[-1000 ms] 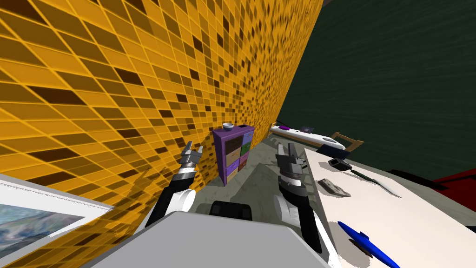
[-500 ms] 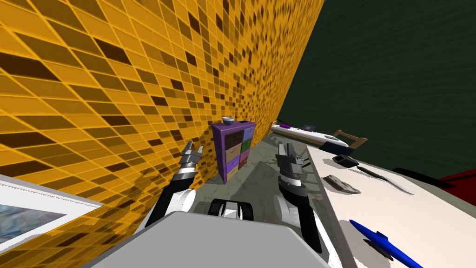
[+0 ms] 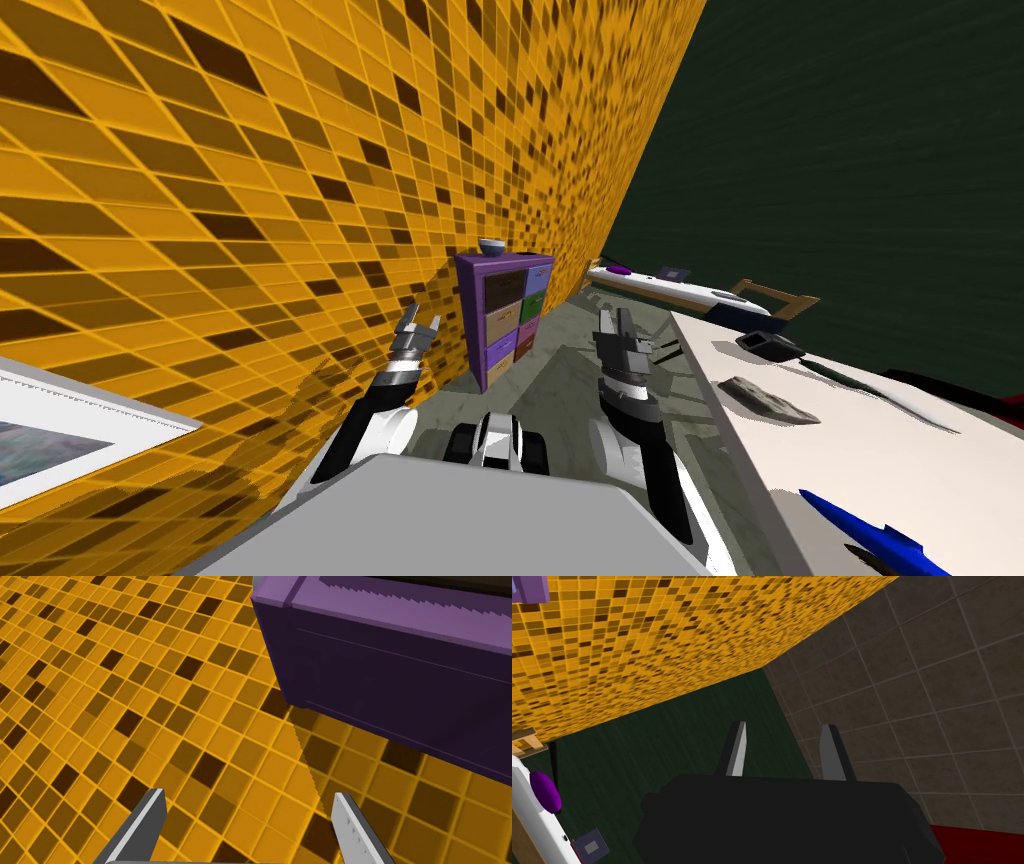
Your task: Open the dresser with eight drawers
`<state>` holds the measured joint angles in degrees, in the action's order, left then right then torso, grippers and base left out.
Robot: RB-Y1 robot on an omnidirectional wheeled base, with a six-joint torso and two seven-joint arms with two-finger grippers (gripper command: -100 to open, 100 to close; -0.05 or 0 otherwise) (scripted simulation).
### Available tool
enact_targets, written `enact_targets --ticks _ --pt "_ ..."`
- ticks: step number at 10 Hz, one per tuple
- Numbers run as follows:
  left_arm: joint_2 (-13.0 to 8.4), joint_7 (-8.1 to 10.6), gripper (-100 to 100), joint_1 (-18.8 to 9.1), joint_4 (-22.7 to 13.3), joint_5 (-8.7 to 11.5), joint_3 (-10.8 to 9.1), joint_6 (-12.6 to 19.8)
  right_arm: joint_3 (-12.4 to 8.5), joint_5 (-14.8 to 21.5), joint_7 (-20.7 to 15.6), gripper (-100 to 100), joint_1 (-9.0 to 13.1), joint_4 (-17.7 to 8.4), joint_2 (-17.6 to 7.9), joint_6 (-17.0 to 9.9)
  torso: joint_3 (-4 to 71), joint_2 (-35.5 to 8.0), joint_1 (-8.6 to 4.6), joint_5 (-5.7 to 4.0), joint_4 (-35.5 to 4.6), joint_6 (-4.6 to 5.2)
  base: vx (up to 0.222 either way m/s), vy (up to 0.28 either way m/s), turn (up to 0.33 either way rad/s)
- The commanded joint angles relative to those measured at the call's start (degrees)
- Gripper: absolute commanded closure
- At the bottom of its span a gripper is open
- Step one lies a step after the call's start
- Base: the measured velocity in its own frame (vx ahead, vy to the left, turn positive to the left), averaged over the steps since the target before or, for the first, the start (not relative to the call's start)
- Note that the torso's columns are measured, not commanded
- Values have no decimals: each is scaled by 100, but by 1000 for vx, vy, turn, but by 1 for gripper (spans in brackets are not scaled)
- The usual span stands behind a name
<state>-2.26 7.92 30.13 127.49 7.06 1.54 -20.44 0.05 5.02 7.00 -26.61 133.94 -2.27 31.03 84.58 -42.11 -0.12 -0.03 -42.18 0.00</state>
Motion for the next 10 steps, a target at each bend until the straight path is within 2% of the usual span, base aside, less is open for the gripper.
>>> enact_targets --ticks 1,5,10 --pt "-394 -29 -100 -177 -277 72 83 -49 0 0 0 0 0 0 0 0 7 0 -1 0 -4 0 94 -112 175" --pt "-767 -72 -100 -547 -840 247 245 -140 1 0 0 0 -1 0 1 0 5 -8 2 1 -7 0 117 -151 180" --pt "-945 -139 -100 -1137 -1689 528 504 -289 1 0 0 0 -1 1 1 0 5 -7 7 2 -7 0 130 -210 236"
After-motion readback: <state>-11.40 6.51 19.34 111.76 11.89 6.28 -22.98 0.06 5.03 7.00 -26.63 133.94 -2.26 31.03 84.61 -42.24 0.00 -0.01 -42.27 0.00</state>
